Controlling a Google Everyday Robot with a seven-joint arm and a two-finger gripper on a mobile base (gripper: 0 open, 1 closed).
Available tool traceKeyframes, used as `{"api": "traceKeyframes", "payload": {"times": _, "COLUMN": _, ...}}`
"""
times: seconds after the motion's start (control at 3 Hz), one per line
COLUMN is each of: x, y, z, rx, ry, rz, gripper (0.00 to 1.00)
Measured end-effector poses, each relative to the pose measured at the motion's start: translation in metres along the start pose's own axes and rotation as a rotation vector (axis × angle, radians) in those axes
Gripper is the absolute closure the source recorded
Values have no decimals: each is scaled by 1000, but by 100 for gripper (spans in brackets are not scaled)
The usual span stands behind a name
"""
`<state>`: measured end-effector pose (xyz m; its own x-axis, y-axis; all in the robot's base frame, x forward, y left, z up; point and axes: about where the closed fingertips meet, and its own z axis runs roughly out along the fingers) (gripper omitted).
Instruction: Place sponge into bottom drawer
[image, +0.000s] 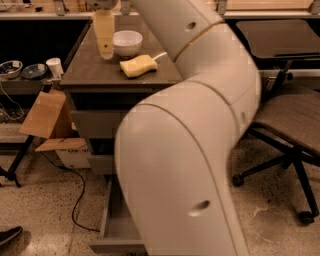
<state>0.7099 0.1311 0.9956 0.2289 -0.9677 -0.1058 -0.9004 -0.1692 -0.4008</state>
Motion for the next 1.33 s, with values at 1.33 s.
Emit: {"api": "traceKeyframes", "payload": {"times": 1.33, "x": 69, "y": 24, "z": 116, "rx": -183, "ry": -43, "rz": 301, "gripper": 0}}
